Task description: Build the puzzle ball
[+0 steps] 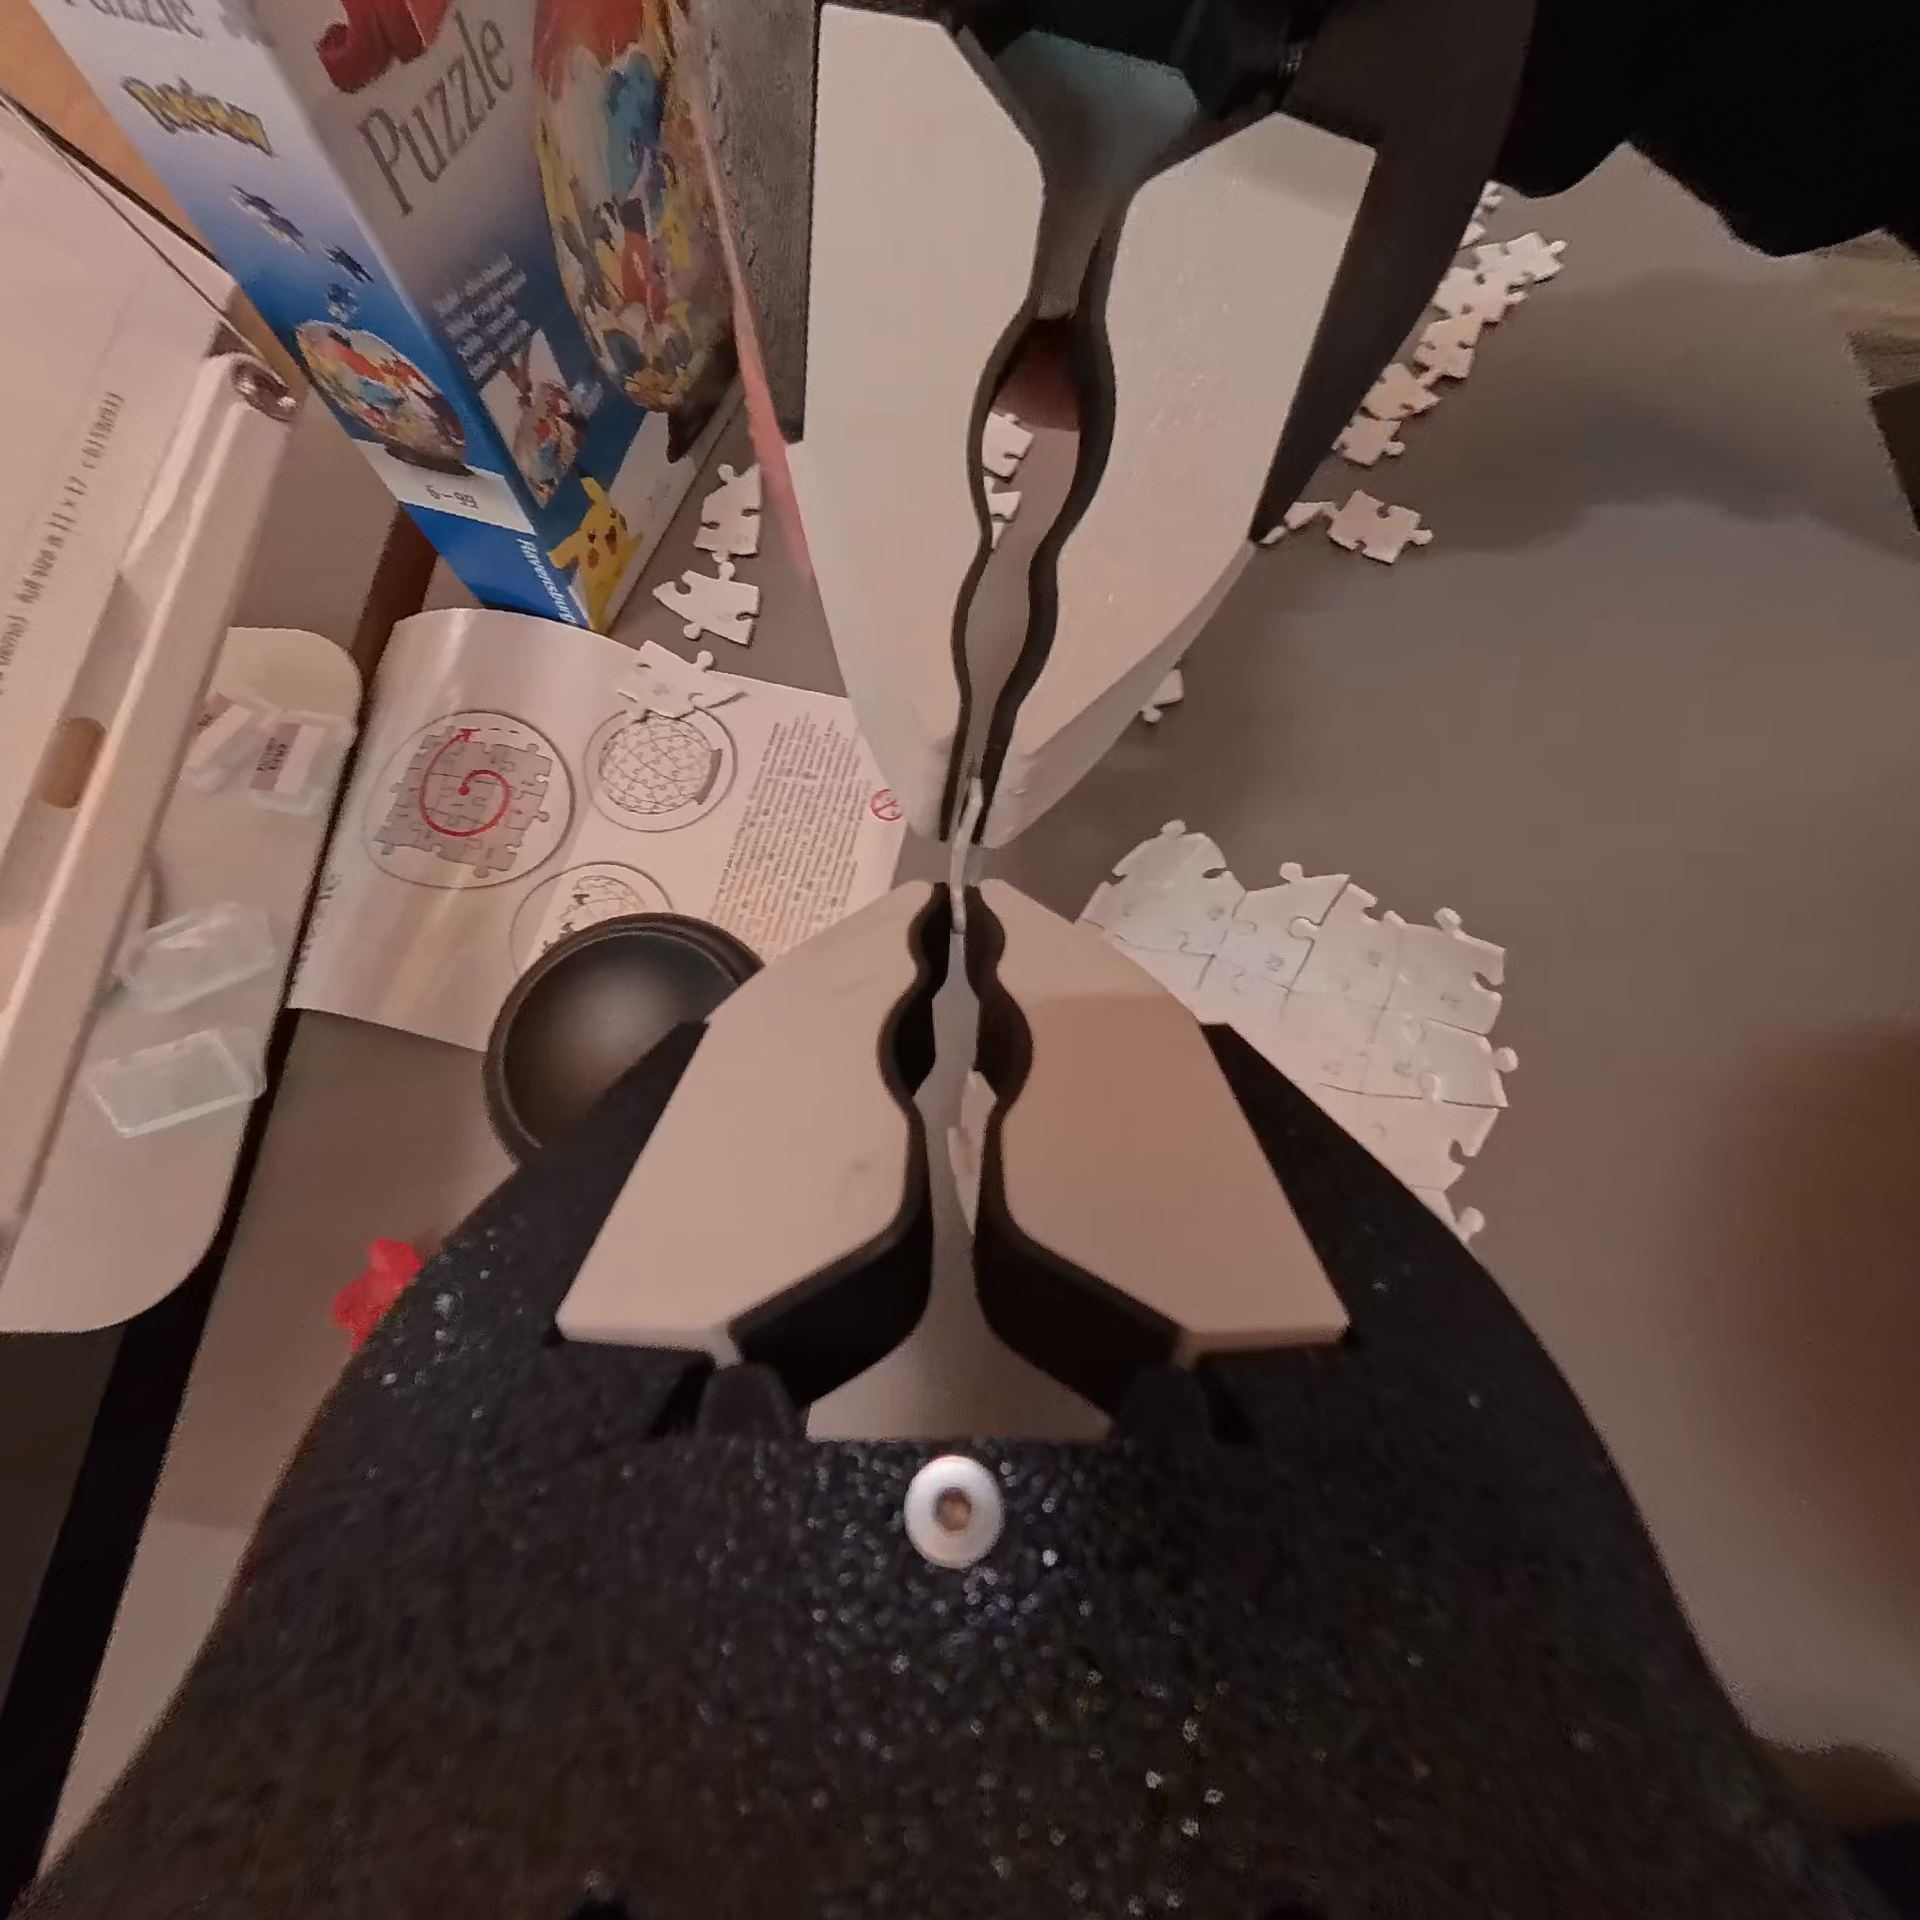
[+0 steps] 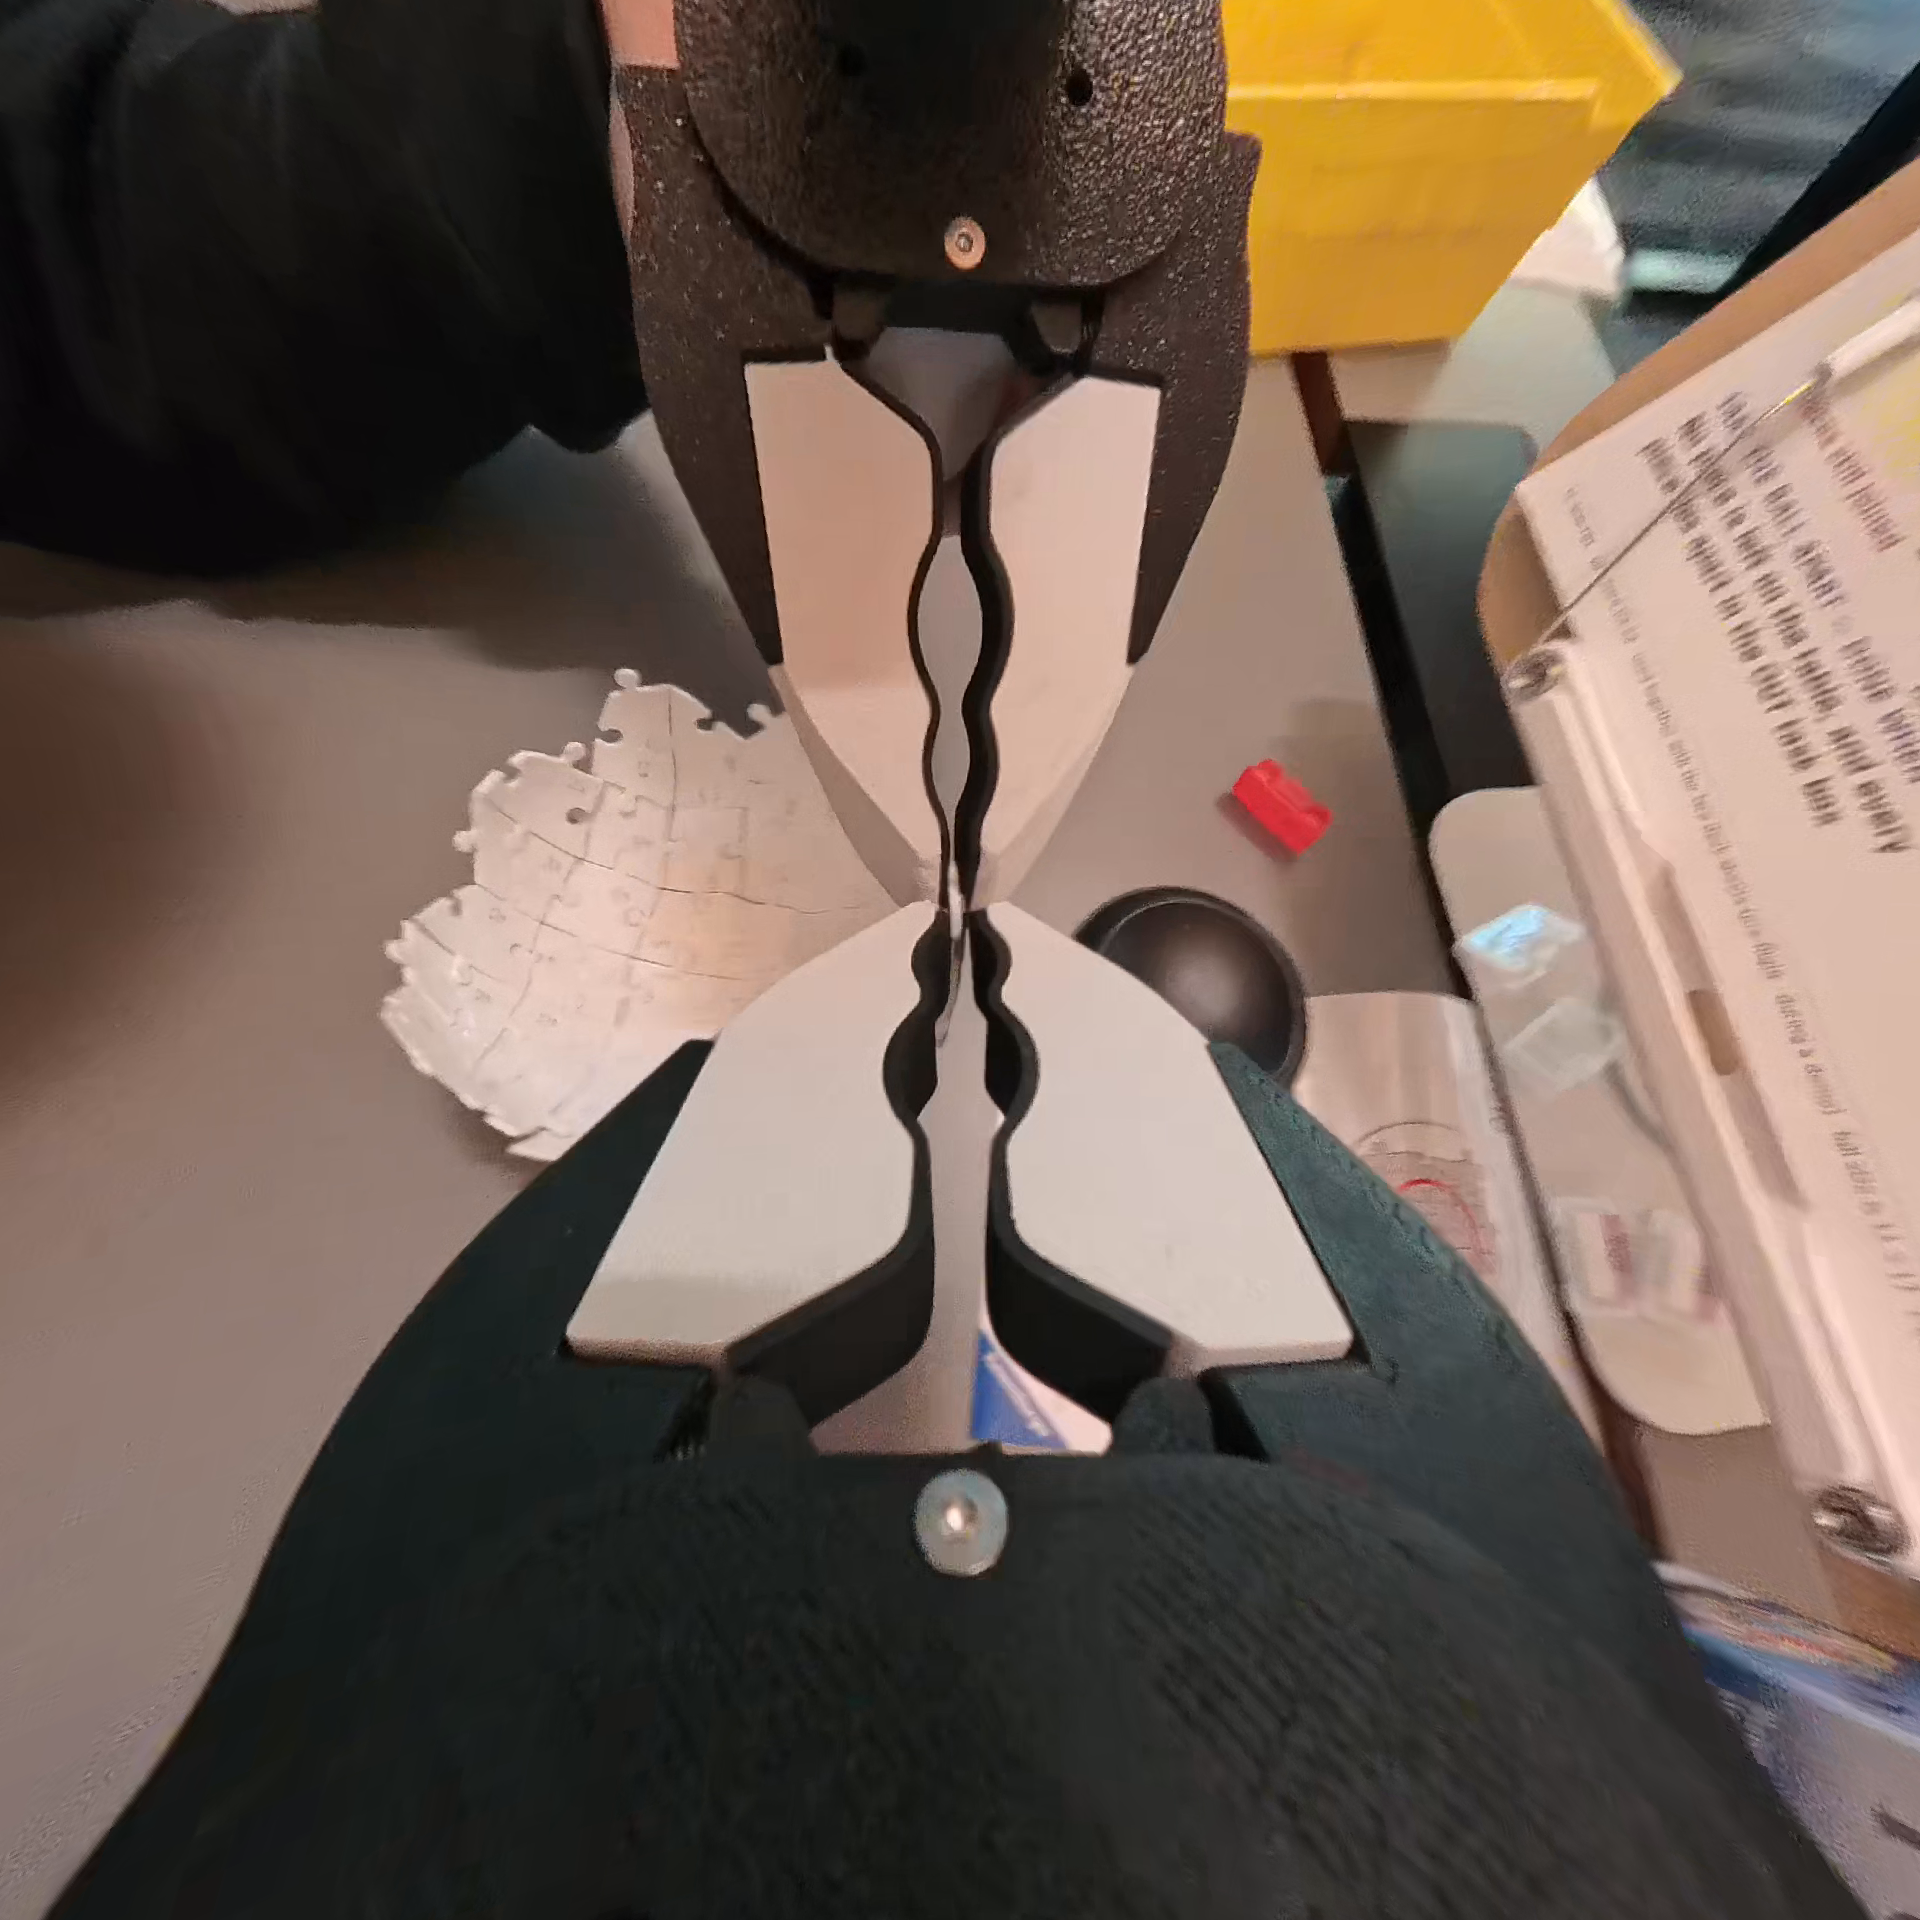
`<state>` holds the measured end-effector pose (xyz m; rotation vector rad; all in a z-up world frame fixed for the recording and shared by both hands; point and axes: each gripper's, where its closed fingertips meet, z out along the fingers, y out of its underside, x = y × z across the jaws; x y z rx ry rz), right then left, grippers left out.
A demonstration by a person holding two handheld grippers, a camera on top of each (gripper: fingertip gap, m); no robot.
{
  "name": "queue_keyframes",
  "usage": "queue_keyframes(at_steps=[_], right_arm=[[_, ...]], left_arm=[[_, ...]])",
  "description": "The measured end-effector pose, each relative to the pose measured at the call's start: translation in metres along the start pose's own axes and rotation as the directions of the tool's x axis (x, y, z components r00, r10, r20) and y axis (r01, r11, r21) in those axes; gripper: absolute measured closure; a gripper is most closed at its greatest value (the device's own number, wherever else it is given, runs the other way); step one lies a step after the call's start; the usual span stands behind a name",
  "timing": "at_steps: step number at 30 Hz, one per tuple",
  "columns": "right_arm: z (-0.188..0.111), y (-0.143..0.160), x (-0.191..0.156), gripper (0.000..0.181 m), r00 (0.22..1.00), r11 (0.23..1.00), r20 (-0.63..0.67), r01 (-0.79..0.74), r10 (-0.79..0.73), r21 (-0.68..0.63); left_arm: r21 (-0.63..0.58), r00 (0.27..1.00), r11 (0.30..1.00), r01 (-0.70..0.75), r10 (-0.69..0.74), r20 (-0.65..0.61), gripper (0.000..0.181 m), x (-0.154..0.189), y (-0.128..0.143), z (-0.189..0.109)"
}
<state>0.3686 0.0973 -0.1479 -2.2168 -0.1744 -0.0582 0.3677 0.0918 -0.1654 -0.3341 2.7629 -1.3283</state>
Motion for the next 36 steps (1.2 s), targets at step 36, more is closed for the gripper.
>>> queue_keyframes(at_steps=[36], right_arm=[[0.029,0.062,-0.035,0.178,0.939,0.825,0.058,-0.268,0.34,-0.497]], left_arm=[[-0.259,0.998,0.963,0.069,-0.066,0.019,0.152,-0.007,0.058,0.017]])
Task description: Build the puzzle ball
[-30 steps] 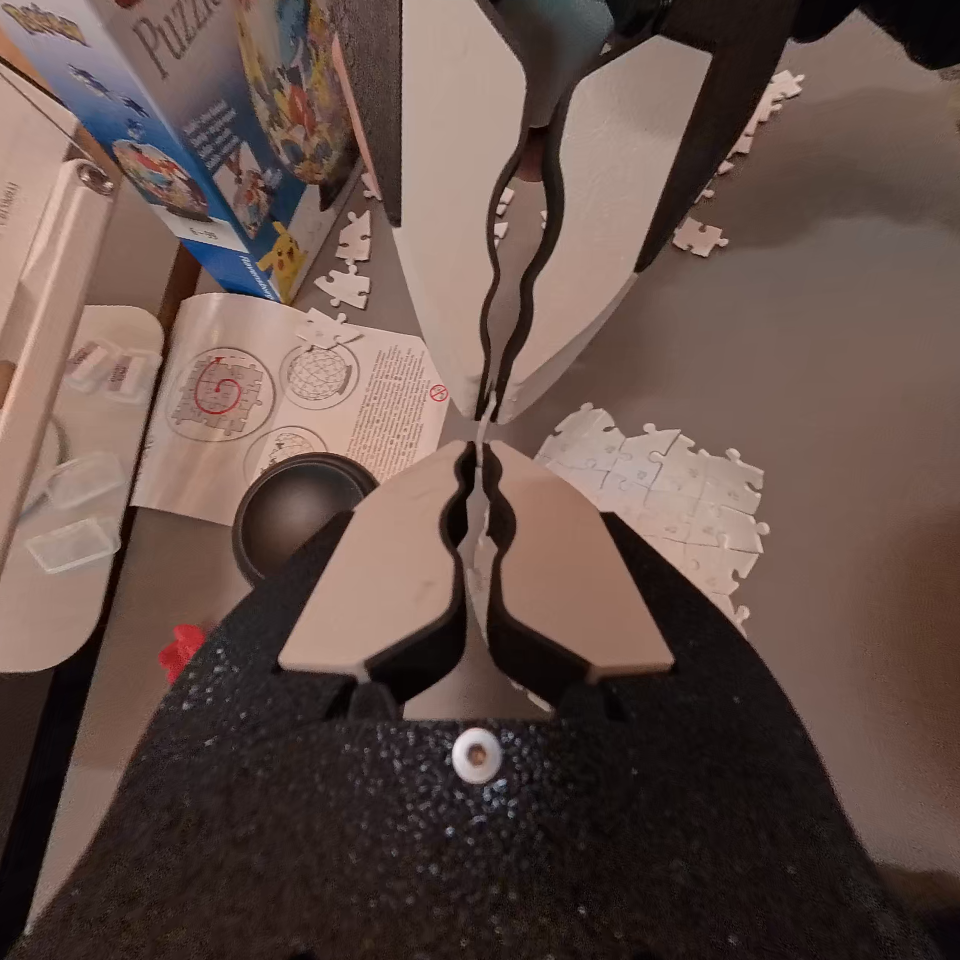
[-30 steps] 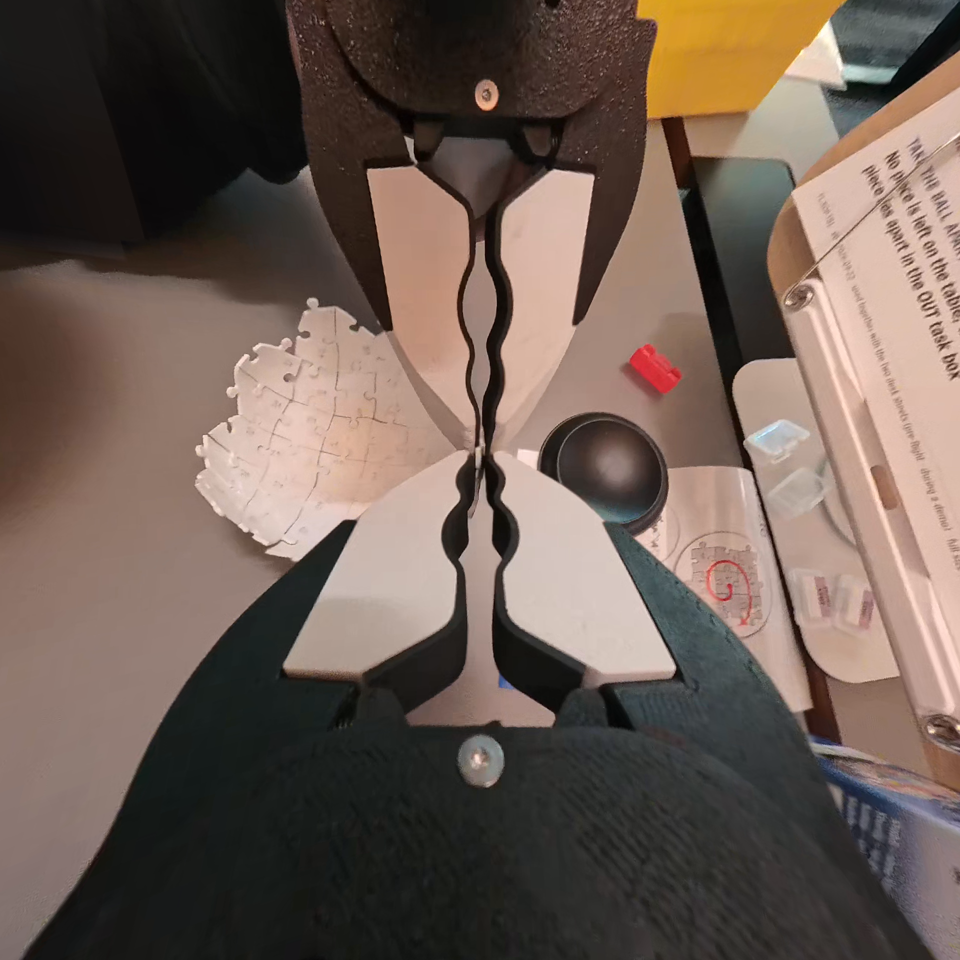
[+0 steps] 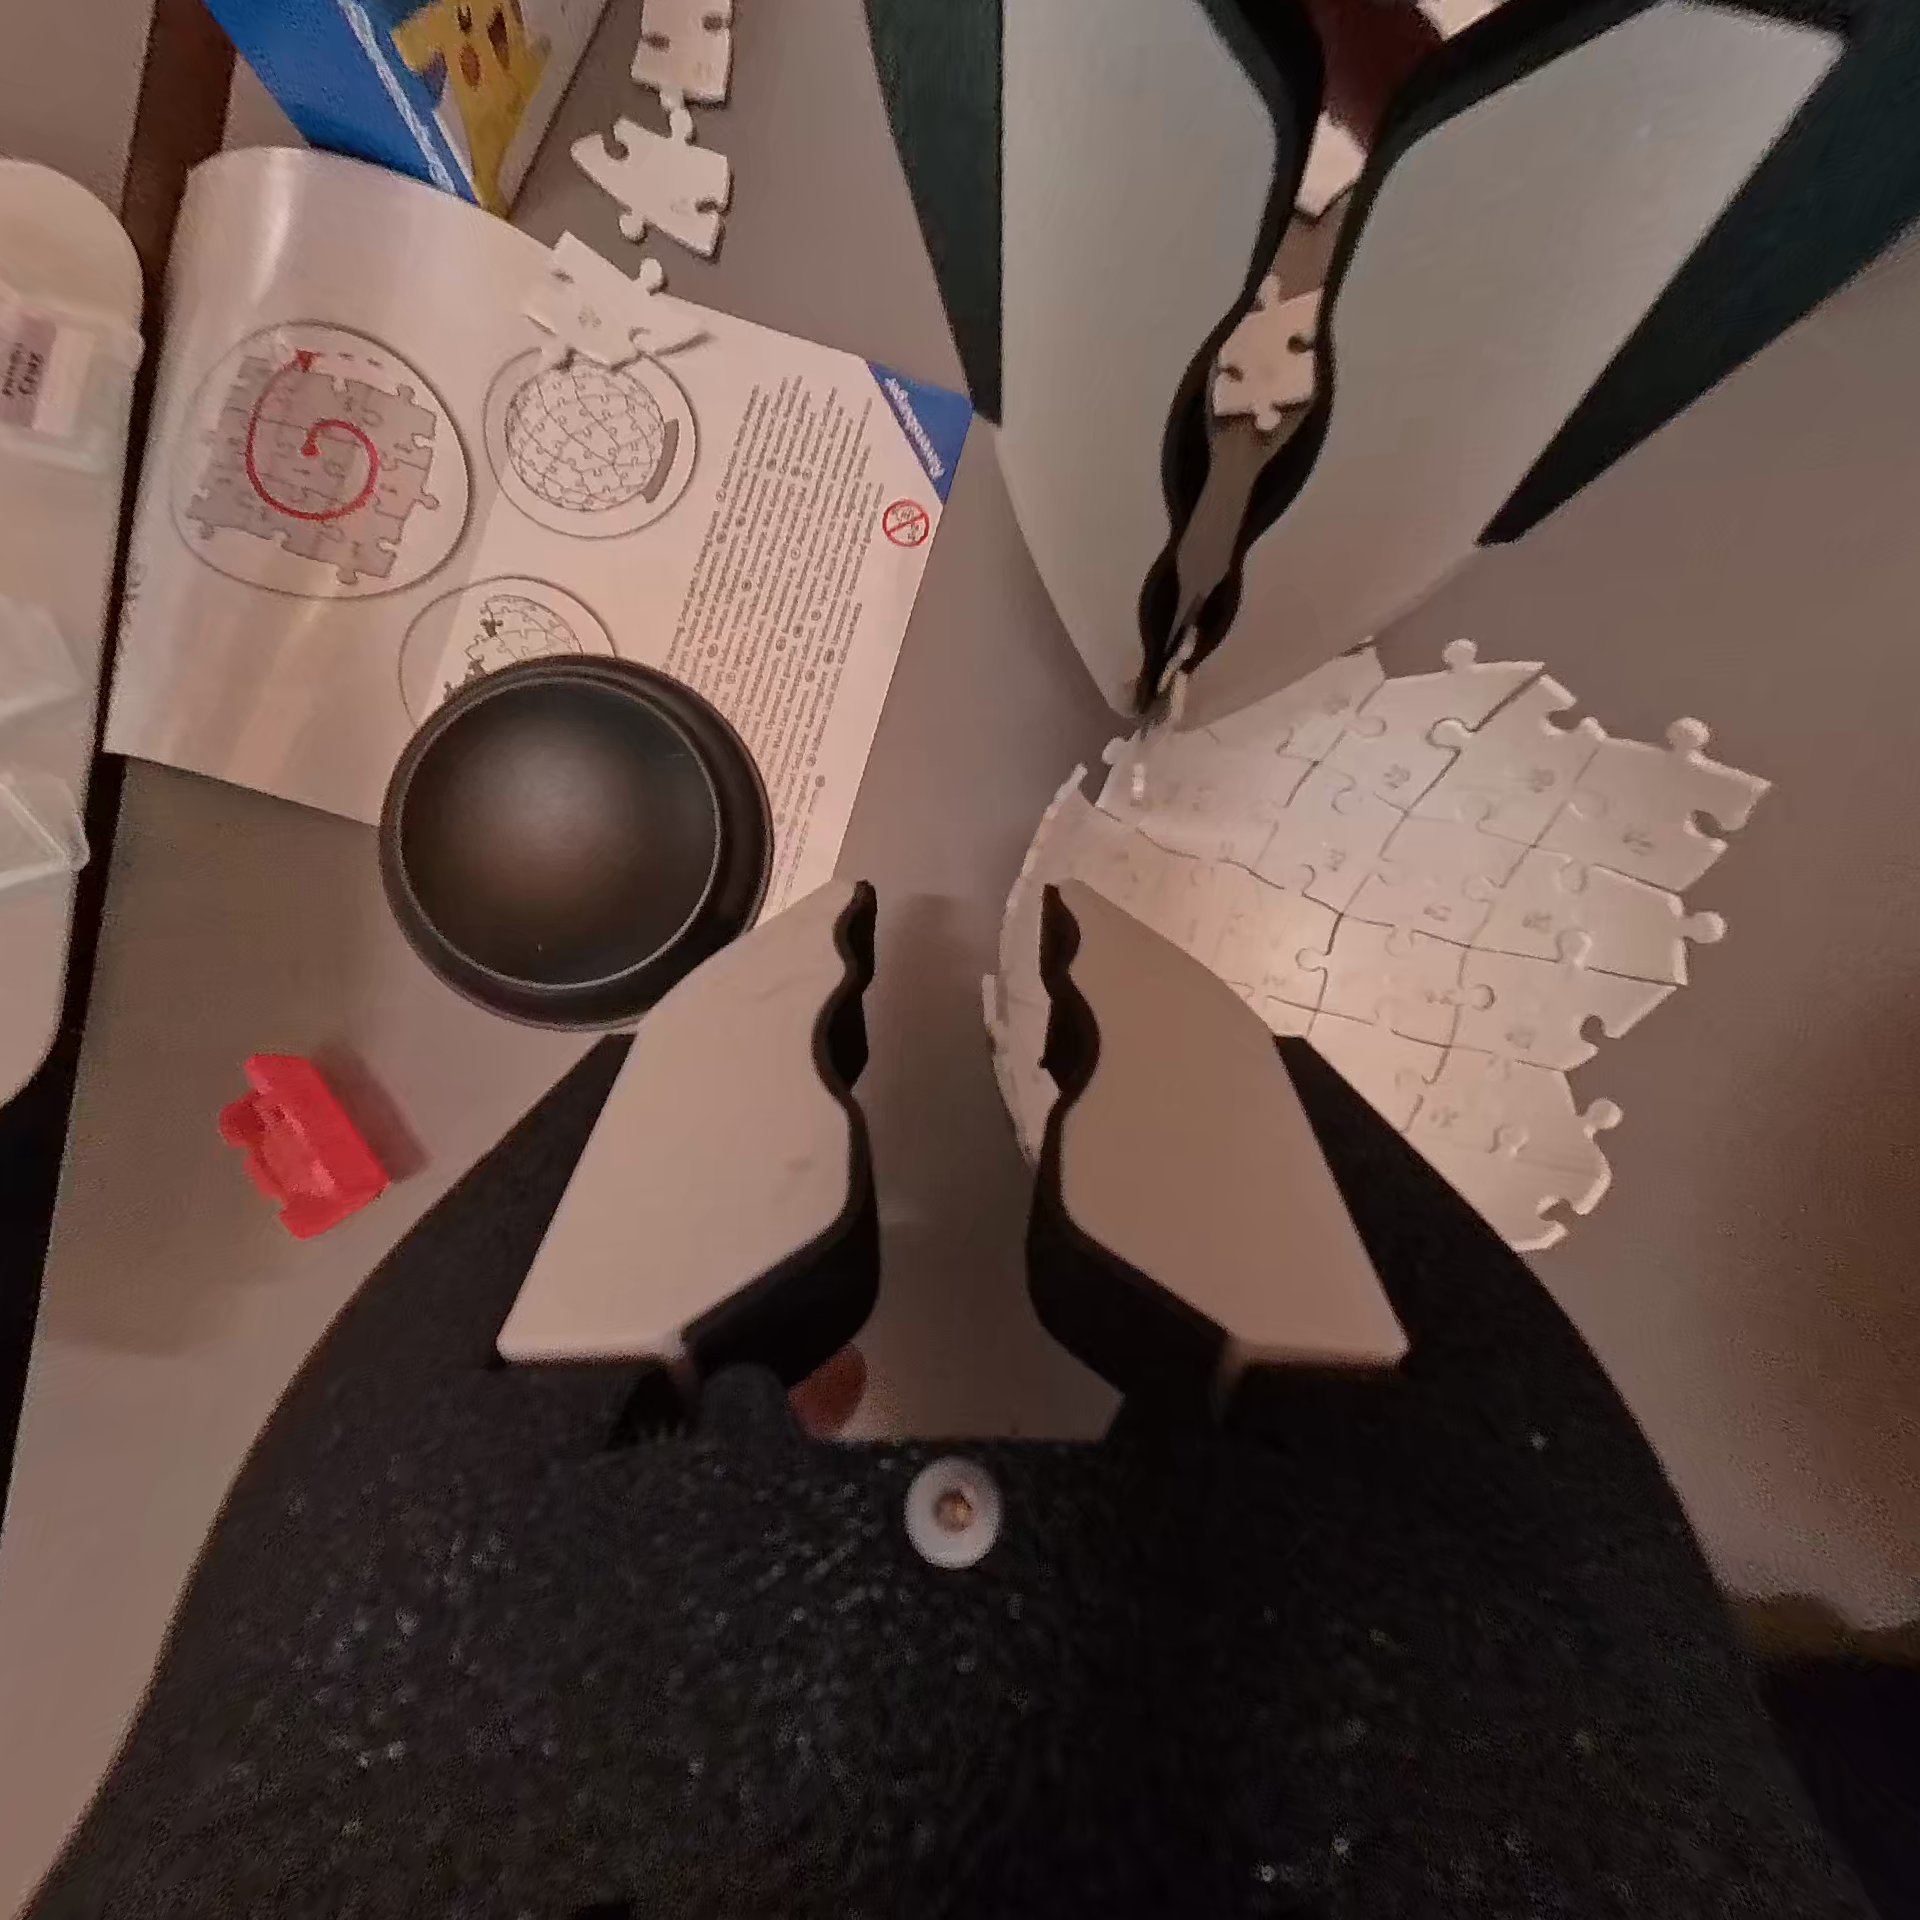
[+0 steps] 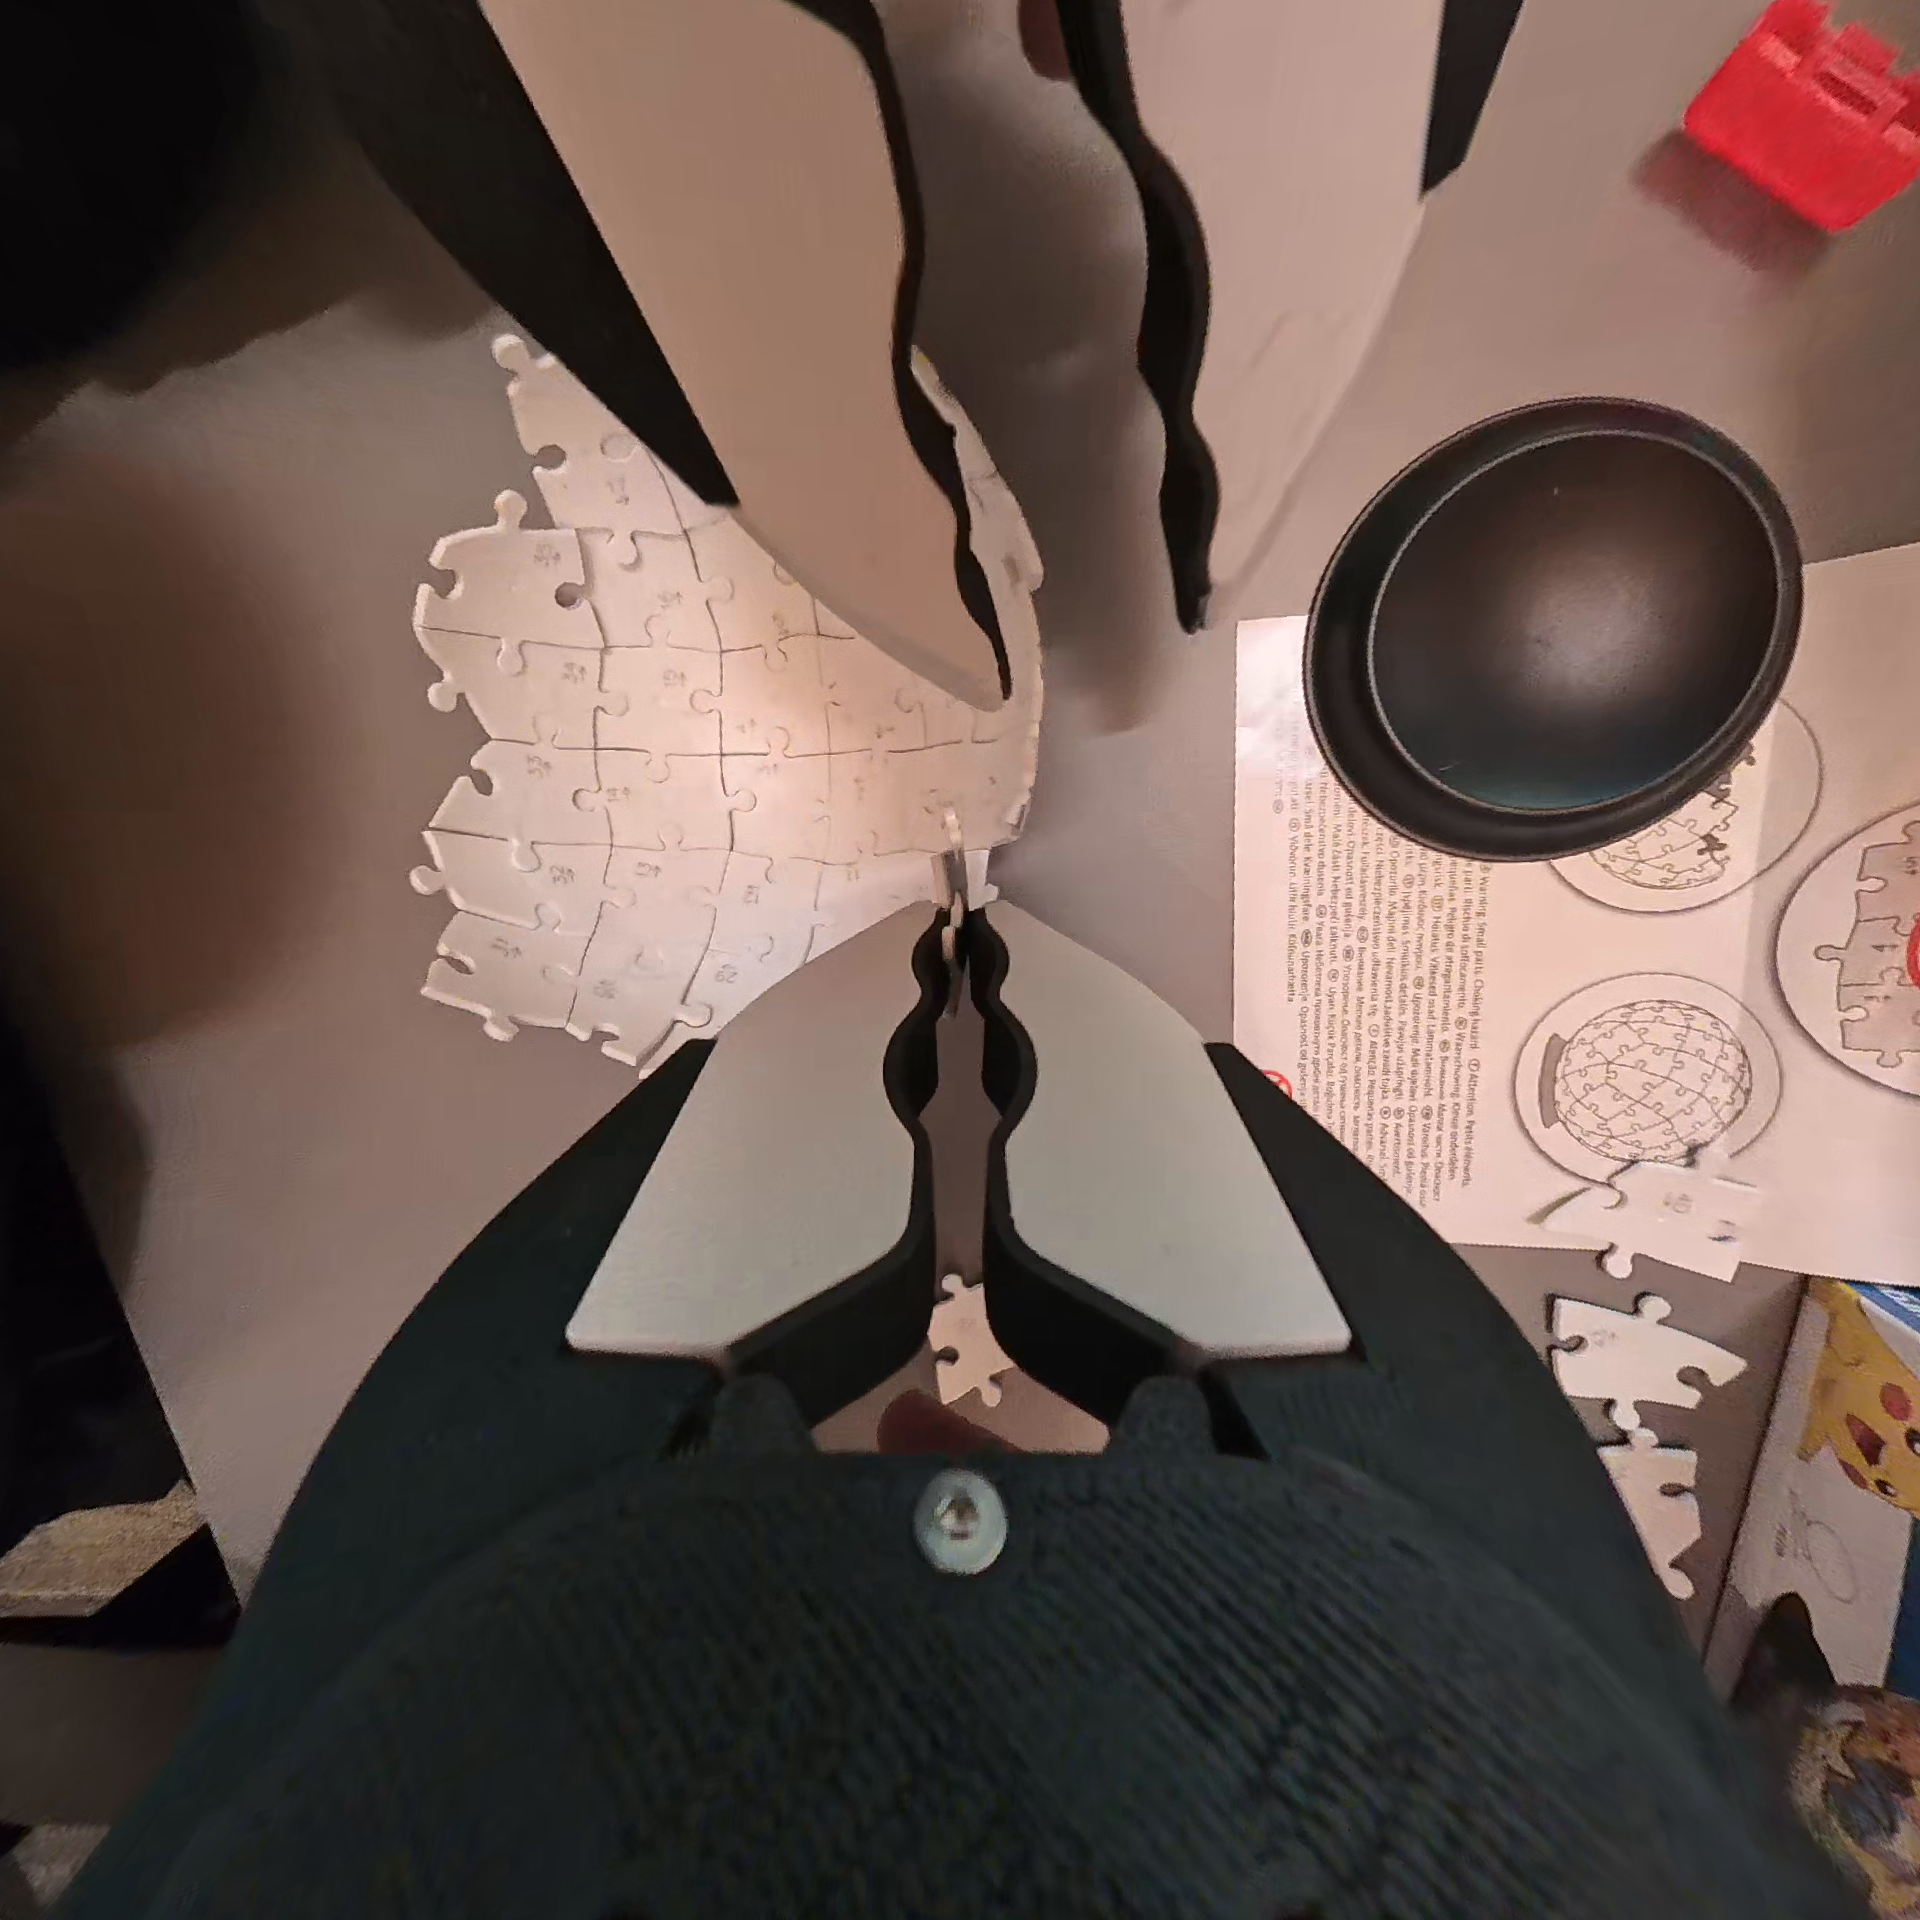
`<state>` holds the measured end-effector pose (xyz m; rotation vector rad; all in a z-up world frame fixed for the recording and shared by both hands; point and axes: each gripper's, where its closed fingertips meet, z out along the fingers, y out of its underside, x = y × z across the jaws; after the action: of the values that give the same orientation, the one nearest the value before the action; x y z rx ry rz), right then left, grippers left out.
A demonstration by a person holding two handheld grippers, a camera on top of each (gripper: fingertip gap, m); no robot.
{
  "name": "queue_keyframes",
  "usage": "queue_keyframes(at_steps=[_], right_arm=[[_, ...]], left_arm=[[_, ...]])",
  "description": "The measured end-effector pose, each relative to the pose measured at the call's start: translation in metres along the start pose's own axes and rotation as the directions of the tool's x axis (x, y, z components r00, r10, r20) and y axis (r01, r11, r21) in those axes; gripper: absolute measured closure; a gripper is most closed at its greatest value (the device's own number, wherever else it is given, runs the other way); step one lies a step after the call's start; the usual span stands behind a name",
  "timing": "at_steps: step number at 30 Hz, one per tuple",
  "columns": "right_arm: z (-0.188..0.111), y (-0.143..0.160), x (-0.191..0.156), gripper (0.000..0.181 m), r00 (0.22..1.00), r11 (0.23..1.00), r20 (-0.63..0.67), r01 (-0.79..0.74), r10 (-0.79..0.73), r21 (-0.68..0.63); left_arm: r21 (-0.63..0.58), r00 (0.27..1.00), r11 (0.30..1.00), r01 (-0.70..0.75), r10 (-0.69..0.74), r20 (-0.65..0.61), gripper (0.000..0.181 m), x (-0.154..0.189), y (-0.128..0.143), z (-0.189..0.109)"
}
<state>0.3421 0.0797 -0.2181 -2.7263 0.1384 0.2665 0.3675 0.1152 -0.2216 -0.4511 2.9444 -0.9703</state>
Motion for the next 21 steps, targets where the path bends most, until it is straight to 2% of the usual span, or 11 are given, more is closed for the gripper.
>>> queue_keyframes(at_steps=[3,6,10,12,14,16,21], right_arm=[[0.002,0.0,0.0,0.178,1.0,1.0,-0.014,-0.008,0.008,0.004],[0.006,-0.002,0.002,0.178,0.998,1.0,-0.052,-0.015,0.016,0.023],[0.009,0.0,0.001,0.178,0.997,0.999,-0.051,-0.052,0.052,0.003],[0.011,0.003,0.0,0.178,0.996,0.998,-0.068,-0.052,0.051,-0.019],[0.013,0.004,-0.001,0.178,0.995,0.997,-0.075,-0.064,0.061,-0.032],[0.014,0.005,0.0,0.178,0.993,0.996,-0.087,-0.078,0.075,-0.037],[0.018,0.003,-0.003,0.178,0.989,0.993,-0.093,-0.12,0.118,-0.017]], left_arm=[[0.085,0.999,0.996,-0.013,0.017,-0.043,0.145,0.004,-0.007,-0.008],[0.21,0.987,0.977,0.032,0.003,-0.163,0.139,0.006,-0.012,-0.019],[0.243,0.975,0.966,0.088,-0.033,-0.221,0.133,0.007,-0.012,-0.029],[0.204,0.981,0.975,0.088,-0.049,-0.189,0.133,0.006,-0.01,-0.026],[0.104,0.99,0.989,0.103,-0.092,-0.106,0.135,-0.003,0.001,-0.02],[0.034,0.988,0.99,0.136,-0.134,-0.077,0.135,-0.006,0.011,-0.021],[-0.036,0.958,0.958,0.284,-0.283,0.05,0.139,-0.009,0.023,-0.046]])
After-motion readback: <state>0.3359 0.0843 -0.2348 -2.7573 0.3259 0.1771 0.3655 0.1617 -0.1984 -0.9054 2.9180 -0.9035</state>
